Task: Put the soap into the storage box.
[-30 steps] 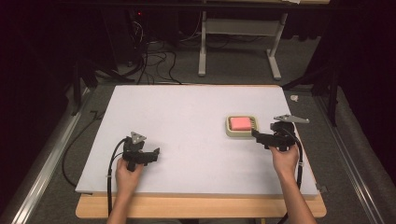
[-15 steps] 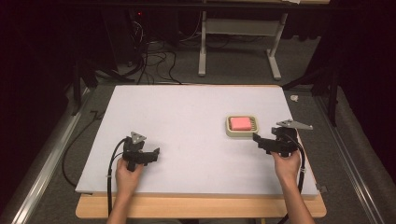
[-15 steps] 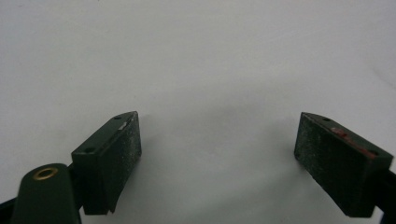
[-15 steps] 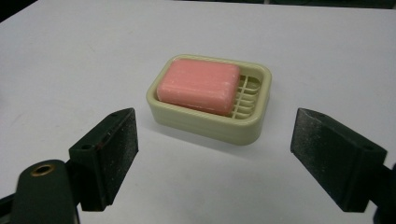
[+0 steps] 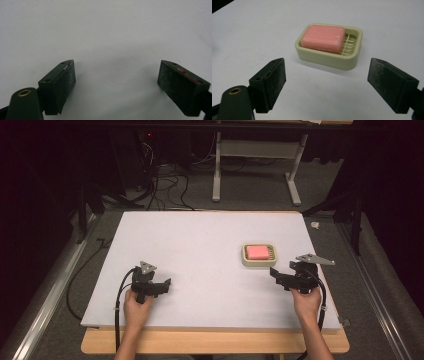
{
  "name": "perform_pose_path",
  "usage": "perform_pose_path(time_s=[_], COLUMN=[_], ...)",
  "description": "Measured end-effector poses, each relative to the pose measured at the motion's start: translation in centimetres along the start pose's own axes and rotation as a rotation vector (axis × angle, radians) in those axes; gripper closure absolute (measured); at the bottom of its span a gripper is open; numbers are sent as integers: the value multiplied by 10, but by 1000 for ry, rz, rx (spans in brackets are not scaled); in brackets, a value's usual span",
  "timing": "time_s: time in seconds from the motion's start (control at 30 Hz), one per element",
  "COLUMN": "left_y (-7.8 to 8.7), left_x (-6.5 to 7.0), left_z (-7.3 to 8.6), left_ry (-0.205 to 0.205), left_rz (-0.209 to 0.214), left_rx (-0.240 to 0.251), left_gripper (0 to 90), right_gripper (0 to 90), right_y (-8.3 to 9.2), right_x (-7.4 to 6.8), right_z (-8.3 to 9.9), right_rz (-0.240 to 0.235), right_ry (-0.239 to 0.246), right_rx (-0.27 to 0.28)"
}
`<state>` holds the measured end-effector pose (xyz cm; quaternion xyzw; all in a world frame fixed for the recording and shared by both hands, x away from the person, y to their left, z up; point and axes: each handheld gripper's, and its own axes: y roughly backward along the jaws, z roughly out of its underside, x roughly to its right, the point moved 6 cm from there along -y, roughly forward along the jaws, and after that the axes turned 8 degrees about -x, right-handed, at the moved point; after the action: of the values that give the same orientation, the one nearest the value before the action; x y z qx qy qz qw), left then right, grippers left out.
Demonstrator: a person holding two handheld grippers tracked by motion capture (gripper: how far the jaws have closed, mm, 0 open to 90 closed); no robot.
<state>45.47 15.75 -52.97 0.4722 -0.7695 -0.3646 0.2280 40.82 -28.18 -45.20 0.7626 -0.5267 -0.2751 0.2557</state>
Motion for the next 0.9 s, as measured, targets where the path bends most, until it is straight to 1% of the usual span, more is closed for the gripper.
perform_pose_path(time_s=[0.03, 0.13, 0.33, 0.47, 0.57, 0.77, 0.9], left_y=[0, 0, 0, 0, 0, 0, 0], left_x=[0, 0, 0, 0, 0, 0, 0], left_z=[0, 0, 0, 0, 0, 0, 0], left_ry=[0, 0, 0, 0, 0, 0, 0], left_rz=[0, 0, 0, 0, 0, 0, 0], left_rx=[0, 0, 0, 0, 0, 0, 0], left_gripper=[154, 154, 153, 154, 154, 154, 154], right_gripper=[156, 156, 156, 156, 156, 157, 157], right_y=[0, 0, -2, -3, -5, -8, -12], right_x=[-1, -4, -10, -13, -19, -25, -28], right_z=[2, 3, 8, 9, 11, 14, 15], right_rz=[-3, -9, -22, -29, -35, -48, -51], right_ry=[7, 9, 15, 30, 43, 43, 54], right_rx=[2, 7, -2, -1, -3, -6, -7])
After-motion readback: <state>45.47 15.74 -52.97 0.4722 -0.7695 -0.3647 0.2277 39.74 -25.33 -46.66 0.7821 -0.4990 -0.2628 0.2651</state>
